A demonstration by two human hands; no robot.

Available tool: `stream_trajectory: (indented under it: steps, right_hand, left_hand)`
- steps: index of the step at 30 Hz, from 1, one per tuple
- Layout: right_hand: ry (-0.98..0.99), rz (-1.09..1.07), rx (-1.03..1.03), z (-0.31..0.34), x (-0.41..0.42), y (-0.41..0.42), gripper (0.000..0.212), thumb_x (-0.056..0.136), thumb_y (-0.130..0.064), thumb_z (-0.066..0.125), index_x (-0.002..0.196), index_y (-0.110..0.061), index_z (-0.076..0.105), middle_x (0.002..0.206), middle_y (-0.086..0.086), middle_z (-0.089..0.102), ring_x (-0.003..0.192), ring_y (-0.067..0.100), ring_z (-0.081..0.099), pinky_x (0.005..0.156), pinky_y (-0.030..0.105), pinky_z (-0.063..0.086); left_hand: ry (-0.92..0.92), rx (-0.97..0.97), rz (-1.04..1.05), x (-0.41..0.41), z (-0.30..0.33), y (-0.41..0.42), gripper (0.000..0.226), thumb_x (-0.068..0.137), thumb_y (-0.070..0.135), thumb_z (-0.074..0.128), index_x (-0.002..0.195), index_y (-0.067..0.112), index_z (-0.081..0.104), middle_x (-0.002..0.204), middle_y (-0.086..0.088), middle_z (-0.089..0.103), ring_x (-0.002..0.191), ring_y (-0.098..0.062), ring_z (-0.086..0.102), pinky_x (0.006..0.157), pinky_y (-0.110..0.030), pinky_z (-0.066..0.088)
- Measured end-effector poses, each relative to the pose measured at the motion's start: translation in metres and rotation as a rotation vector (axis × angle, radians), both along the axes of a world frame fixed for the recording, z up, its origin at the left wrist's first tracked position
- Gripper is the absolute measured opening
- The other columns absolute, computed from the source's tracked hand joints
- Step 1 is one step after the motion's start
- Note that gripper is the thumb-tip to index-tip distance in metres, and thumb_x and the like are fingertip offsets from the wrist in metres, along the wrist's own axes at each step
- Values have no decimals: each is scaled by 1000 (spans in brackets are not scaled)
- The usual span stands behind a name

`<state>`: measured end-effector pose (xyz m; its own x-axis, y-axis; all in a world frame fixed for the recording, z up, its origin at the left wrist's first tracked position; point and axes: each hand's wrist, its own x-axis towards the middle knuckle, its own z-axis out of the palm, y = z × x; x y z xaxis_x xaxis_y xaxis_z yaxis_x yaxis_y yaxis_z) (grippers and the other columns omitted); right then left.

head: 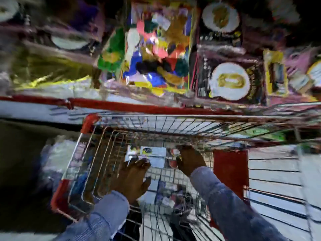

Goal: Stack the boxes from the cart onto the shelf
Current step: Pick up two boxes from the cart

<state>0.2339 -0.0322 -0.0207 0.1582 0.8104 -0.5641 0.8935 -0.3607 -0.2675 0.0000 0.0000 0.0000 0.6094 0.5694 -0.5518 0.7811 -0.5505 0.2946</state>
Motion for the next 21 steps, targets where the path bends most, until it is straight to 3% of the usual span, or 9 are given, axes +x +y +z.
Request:
stream_trajectory:
  steps: [9,12,15,21]
  right_hand:
    - [-38,355,-64,-108,-13,51,65,94,-28,55,151,-11,29,151,15,42,137,35,40,107,45,42]
    - [-50,504,-109,-123,-16,57,70,92,-31,58,151,-8,27,150,16,42,135,34,41,107,45,40]
    - [-24,519,-95,-131,-11,59,69,93,-33,58,151,-10,28,147,16,46,131,34,47,103,44,45]
    - [-35,543,21,-130,0,70,58,89,-32,62,137,-5,45,131,17,59,116,36,58,89,40,46]
  left_hand:
    - [-96,27,1,10,-95,29,43,89,27,60,130,16,60,128,-9,66,127,-34,50,102,-52,45]
    - [-81,47,-65,11,-111,32,36,89,26,59,123,14,61,119,-11,67,117,-36,53,98,-53,45]
    - [-64,73,-131,14,-120,31,32,90,25,57,118,13,61,114,-12,68,111,-36,56,93,-50,47]
    - [-12,81,-234,23,-140,26,38,87,18,55,124,10,57,124,-13,64,114,-34,57,95,-49,48]
